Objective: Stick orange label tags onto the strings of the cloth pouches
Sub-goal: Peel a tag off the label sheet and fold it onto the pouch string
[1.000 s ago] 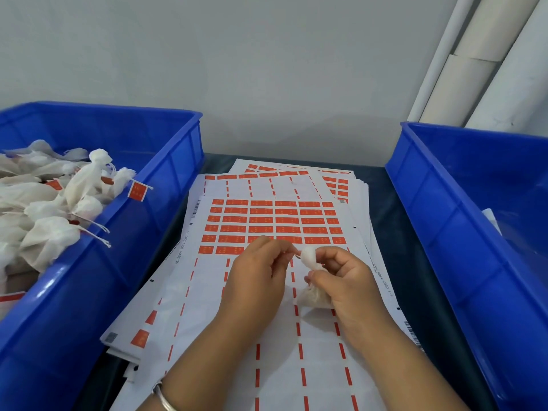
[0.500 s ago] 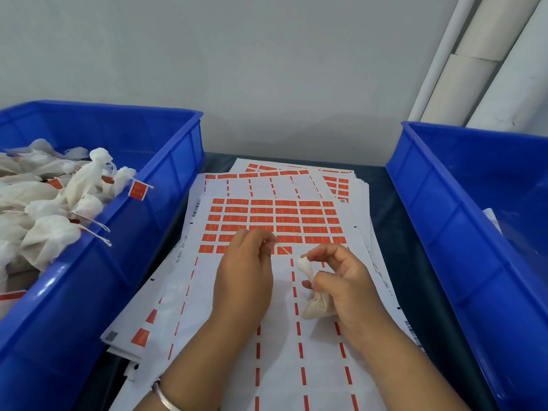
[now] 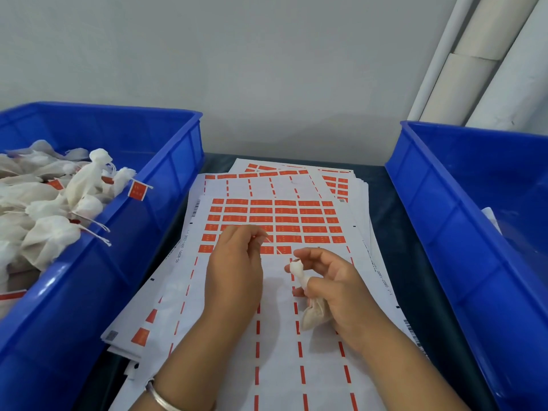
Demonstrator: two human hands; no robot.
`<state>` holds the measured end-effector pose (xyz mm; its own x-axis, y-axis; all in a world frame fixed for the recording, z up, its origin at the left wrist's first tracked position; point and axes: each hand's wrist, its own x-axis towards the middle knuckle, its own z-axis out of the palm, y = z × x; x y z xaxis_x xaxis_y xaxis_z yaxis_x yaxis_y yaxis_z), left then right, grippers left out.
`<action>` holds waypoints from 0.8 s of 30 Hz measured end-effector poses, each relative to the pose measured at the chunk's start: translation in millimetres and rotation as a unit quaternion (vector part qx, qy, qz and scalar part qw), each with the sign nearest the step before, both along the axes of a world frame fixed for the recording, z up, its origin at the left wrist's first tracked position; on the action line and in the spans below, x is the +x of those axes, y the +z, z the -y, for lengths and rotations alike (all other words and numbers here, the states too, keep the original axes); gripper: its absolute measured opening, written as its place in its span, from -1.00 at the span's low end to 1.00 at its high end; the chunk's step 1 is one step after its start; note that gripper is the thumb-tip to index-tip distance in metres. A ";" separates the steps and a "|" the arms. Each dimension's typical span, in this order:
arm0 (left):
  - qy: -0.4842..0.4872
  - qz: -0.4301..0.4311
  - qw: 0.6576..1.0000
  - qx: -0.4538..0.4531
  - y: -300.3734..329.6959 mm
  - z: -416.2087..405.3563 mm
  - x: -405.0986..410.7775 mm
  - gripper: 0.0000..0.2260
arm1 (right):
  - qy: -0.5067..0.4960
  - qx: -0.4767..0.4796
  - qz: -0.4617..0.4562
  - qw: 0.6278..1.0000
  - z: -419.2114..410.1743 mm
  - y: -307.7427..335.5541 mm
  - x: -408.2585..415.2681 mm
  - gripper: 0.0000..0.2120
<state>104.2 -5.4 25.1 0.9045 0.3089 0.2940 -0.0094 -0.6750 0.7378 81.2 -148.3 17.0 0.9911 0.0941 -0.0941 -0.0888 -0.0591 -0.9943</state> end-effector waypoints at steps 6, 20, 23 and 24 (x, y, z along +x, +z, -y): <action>-0.019 0.019 0.999 -0.024 1.5 1.0 -3.0 -0.88 | 0.076 -0.008 -0.001 0.997 4.0 4.1 -4.3 -0.65; -0.127 0.031 0.988 -0.086 7.5 7.4 -11.2 -0.82 | 0.069 0.032 0.005 0.997 5.4 19.1 1.1 -0.78; -0.134 0.039 0.987 -0.081 13.6 7.2 -11.7 -0.80 | 0.021 -0.037 0.036 0.998 5.0 28.2 6.7 -0.93; -0.135 0.042 0.987 -0.075 16.1 7.1 -11.6 -0.80 | 0.019 -0.047 0.039 0.998 6.1 30.8 8.9 -0.94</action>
